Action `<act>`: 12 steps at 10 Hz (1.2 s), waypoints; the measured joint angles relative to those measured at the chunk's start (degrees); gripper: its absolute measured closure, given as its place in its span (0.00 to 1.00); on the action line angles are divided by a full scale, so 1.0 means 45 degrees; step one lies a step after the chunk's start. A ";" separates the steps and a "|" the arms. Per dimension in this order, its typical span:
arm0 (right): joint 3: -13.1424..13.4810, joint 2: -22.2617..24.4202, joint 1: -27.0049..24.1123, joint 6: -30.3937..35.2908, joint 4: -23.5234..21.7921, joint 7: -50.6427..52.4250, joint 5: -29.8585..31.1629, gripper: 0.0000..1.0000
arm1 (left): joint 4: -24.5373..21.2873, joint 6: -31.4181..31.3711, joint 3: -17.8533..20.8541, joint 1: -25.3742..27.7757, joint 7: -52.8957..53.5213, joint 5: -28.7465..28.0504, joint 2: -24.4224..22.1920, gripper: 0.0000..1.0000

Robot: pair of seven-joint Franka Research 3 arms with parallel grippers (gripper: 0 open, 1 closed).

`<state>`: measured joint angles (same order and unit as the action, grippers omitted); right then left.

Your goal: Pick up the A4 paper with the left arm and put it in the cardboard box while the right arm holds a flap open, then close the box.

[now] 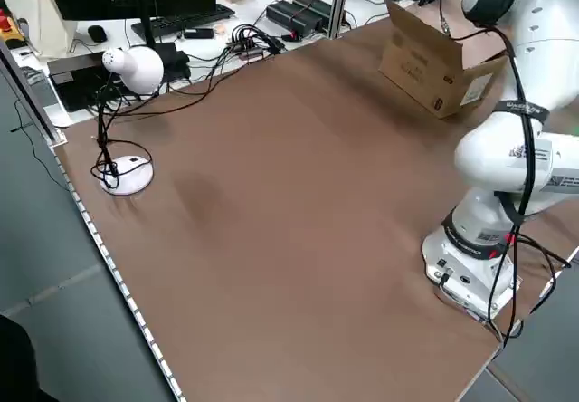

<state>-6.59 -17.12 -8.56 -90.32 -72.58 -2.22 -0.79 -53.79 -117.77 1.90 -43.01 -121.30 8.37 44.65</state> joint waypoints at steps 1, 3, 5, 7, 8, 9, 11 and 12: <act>0.0000 0.0000 0.0087 0.0000 -0.0033 0.0000 0.0006 0.01 | 0.0001 -0.0003 0.0015 -0.0033 0.0000 0.0000 0.0023 0.70; 0.0017 -0.0001 0.0085 -0.0003 -0.0079 0.0001 0.0011 0.01 | 0.0001 -0.0002 0.0107 -0.0149 0.0000 0.0000 0.0058 0.70; 0.0043 -0.0031 0.0065 -0.0021 -0.0169 0.0011 0.0016 0.01 | 0.0001 -0.0002 0.0134 -0.0186 0.0000 0.0000 0.0142 0.70; 0.0044 -0.0115 0.0065 -0.0034 -0.0175 0.0084 0.0016 0.02 | 0.0001 -0.0002 0.0150 -0.0186 0.0000 0.0000 0.0182 0.70; 0.0042 -0.0132 0.0067 -0.0037 -0.0175 0.0168 0.0016 0.02 | -0.0001 0.0004 0.0153 -0.0187 0.0000 0.0000 0.0217 0.70; 0.0037 -0.0135 0.0073 -0.0042 -0.0175 0.0230 0.0016 0.02 | -0.0001 0.0004 0.0153 -0.0190 0.0000 0.0000 0.0282 0.70; 0.0025 -0.0139 0.0141 -0.0047 -0.0175 0.0305 0.0015 0.02 | 0.0000 -0.0001 0.0207 -0.0197 0.0000 0.0000 0.0430 0.70; 0.0024 -0.0140 0.0182 -0.0047 -0.0175 0.0306 0.0015 0.02 | -0.0001 0.0000 0.0264 -0.0197 0.0000 0.0000 0.0467 0.70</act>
<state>-6.48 -17.75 -7.74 -90.54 -73.37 -0.84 -0.72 -53.80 -117.77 3.09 -43.90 -121.30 8.37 46.75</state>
